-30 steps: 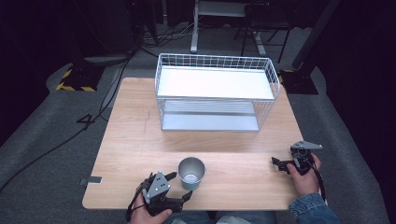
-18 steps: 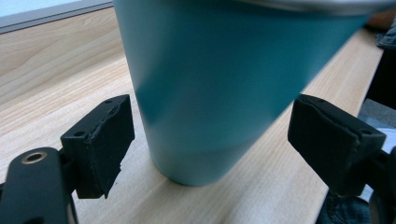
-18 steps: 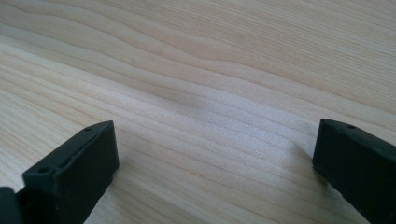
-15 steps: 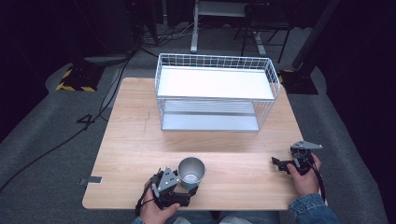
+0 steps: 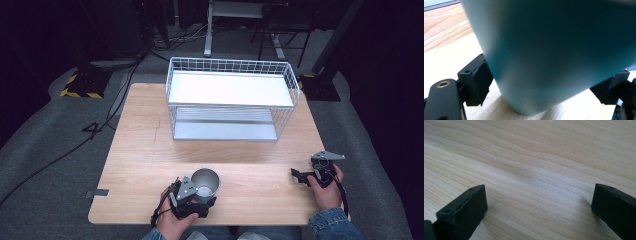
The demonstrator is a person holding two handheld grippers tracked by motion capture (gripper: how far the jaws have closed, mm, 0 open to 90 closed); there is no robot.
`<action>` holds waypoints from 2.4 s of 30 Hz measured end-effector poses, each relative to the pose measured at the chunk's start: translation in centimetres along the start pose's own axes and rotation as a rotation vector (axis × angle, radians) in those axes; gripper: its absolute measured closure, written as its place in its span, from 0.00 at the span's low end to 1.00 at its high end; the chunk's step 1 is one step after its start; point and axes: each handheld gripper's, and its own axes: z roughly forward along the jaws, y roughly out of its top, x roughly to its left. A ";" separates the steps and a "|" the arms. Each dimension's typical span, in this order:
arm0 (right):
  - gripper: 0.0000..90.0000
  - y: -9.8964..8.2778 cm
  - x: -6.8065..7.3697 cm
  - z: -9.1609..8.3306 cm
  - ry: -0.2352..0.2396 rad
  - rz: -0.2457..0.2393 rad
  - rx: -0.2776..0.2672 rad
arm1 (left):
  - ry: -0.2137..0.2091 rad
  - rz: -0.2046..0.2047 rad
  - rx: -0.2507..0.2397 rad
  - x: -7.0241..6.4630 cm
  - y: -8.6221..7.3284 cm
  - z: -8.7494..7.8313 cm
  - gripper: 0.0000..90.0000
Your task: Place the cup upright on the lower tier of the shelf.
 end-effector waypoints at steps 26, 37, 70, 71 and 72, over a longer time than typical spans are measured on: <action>0.00 0.0 0.2 0.1 -0.014 0.012 -0.003 | 0.050 0.005 -0.005 0.0 0.3 -0.8 0.24; 0.00 0.1 0.1 0.1 -0.016 0.014 -0.001 | 0.027 0.026 0.015 -0.6 2.0 -1.1 0.24; 0.00 0.1 0.2 0.1 -0.019 0.017 -0.001 | 0.035 0.001 -0.002 3.7 9.7 1.3 0.24; 0.00 0.1 0.2 0.1 -0.019 0.017 -0.001 | 0.035 0.001 -0.002 3.7 9.7 1.3 0.24; 0.00 0.1 0.2 0.1 -0.019 0.017 -0.001 | 0.038 -0.002 -0.007 4.0 10.0 1.5 0.24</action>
